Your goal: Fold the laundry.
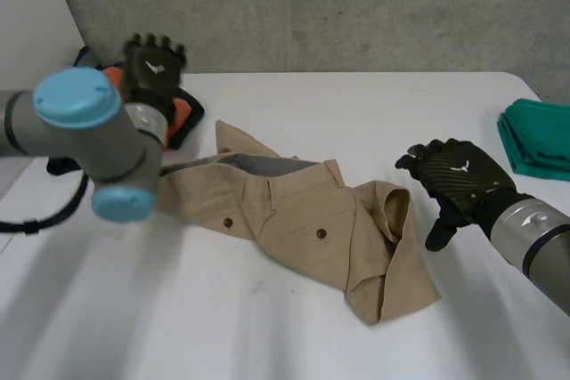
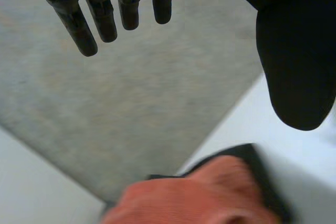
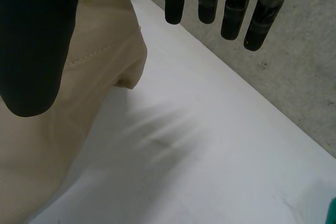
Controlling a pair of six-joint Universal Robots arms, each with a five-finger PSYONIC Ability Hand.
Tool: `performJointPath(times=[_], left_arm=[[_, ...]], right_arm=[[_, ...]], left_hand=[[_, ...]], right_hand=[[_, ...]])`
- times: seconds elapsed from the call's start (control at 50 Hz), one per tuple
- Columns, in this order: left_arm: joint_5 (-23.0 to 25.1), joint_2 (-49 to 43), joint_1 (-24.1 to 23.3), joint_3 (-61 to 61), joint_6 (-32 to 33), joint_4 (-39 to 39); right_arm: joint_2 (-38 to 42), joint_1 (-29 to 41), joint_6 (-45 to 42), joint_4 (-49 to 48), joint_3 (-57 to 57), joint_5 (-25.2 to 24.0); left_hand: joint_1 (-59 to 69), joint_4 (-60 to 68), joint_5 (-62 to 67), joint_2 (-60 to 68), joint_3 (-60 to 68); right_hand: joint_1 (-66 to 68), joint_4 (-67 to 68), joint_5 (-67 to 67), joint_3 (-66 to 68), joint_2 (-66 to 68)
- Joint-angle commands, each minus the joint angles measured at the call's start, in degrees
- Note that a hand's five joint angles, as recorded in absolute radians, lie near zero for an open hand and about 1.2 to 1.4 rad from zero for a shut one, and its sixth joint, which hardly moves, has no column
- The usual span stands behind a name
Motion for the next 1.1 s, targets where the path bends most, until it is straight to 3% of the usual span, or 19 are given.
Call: performJointPath(times=[0.02, 0.14, 0.32, 0.48, 0.66, 0.76, 0.96, 1.02, 1.1], left_arm=[[2.82, 8.12, -5.72, -13.24, 0.02, -6.78], [6.07, 11.91, -6.25, -20.02, -0.25, -12.85], [6.16, 9.45, -5.55, -19.59, -0.34, -9.96], [5.99, 5.75, -5.20, -18.27, -0.33, -4.77], [4.67, 9.26, -4.23, -16.60, 0.28, -0.03], [0.11, 10.23, -3.18, -10.20, 0.28, 1.38], [-0.78, 10.59, -9.24, -1.39, -0.07, 2.00], [-0.87, 11.55, -10.21, -4.02, 0.11, -0.89], [-0.43, 14.36, -9.95, -10.08, -0.25, -9.15]], right_arm=[[-3.56, 0.01, -0.05, 1.23, -0.32, -0.27], [-6.73, 0.09, -1.98, 4.75, -0.32, -2.46], [-2.27, 5.17, -7.43, 4.85, 0.65, -4.41], [4.42, 7.13, -10.16, 4.58, 0.12, -2.83], [0.92, 6.60, -9.11, 2.65, -1.37, -0.54], [-2.43, 4.32, -6.47, 0.89, -2.16, 1.31], [-3.84, 0.36, 0.91, 0.53, -3.40, 1.93], [-3.75, 0.53, 0.91, 0.53, -2.69, 1.84], [-3.66, 0.45, 0.83, 0.27, -2.16, 1.75]], left_hand=[[-0.65, -1.56, -2.58, -1.67, -2.07], [0.03, -0.89, -1.91, -1.00, -1.40], [7.57, 6.66, 5.64, 6.55, 6.15], [69.26, 68.34, 67.32, 68.23, 67.83], [69.31, 68.39, 67.37, 68.28, 67.88], [69.31, 68.39, 67.37, 68.28, 67.88], [69.31, 68.39, 67.37, 68.28, 67.88], [21.18, 20.27, 19.25, 20.16, 19.76], [10.49, 9.57, 8.55, 9.46, 9.06]], right_hand=[[-1.68, -3.49, -3.94, -2.36, -2.74], [-1.68, -3.49, -3.94, -2.36, -2.74], [-1.68, -3.49, -3.94, -2.36, -2.74], [1.27, -0.54, -0.99, 0.59, 0.21], [-1.68, -3.49, -3.94, -2.36, -2.74], [-1.68, -3.49, -3.94, -2.36, -2.74], [-1.68, -3.49, -3.94, -2.36, -2.74], [-1.68, -3.49, -3.94, -2.36, -2.74], [-1.68, -3.49, -3.94, -2.36, -2.74]])
